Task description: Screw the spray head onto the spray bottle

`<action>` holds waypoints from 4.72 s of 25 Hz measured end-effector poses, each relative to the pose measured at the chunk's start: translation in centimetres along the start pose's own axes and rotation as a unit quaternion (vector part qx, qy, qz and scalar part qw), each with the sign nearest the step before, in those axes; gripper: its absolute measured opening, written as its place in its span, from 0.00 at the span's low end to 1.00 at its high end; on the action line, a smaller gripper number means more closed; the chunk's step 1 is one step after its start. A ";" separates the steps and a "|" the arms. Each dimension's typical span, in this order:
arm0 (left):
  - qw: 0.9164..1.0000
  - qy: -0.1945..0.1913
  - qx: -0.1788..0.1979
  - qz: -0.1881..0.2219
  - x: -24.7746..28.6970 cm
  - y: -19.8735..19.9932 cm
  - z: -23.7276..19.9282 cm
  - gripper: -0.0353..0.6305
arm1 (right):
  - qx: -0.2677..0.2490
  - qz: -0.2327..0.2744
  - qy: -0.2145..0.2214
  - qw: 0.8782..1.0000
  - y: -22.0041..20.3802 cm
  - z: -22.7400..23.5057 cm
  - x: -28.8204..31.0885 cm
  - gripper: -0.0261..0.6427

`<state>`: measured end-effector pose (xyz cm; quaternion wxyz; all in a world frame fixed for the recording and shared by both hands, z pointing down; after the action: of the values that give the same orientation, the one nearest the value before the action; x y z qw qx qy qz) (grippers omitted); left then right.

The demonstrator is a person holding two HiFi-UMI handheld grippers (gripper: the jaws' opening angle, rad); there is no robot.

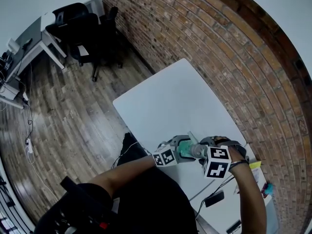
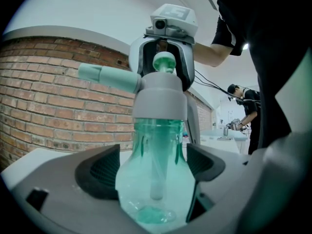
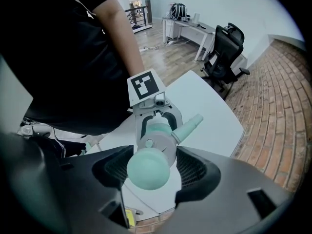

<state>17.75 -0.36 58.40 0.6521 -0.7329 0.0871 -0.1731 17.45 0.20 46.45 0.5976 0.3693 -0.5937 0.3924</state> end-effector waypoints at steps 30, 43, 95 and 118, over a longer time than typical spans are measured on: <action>1.000 -0.002 0.011 0.006 -0.3 0.9 0.0 0.68 | 0.167 0.058 -0.011 0.984 0.2 0.9 0.6 0.43; 1.000 0.005 0.013 0.007 -0.1 0.9 -0.1 0.68 | 0.241 0.085 -0.015 0.967 -0.3 1.1 0.7 0.43; 1.000 -0.001 -0.004 -0.004 0.0 -0.2 0.2 0.68 | -0.119 0.032 0.003 0.992 -0.4 -1.1 -1.7 0.43; 1.000 -0.003 0.003 0.005 0.0 0.1 0.2 0.68 | 0.086 0.062 -0.019 0.994 1.2 0.8 -1.7 0.43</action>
<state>17.88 -0.16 58.30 0.6555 -0.7309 0.0880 -0.1683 16.05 -0.03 44.73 0.5265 0.3888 -0.5913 0.4711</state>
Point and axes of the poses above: the fingertips, and each gripper's own axes: x forward along the fingers, z to its right, y out of its top, the point moved 3 cm from there along -x, backward along the fingers, and after that the axes turned 4 degrees about -x, right-handed, at the moved point
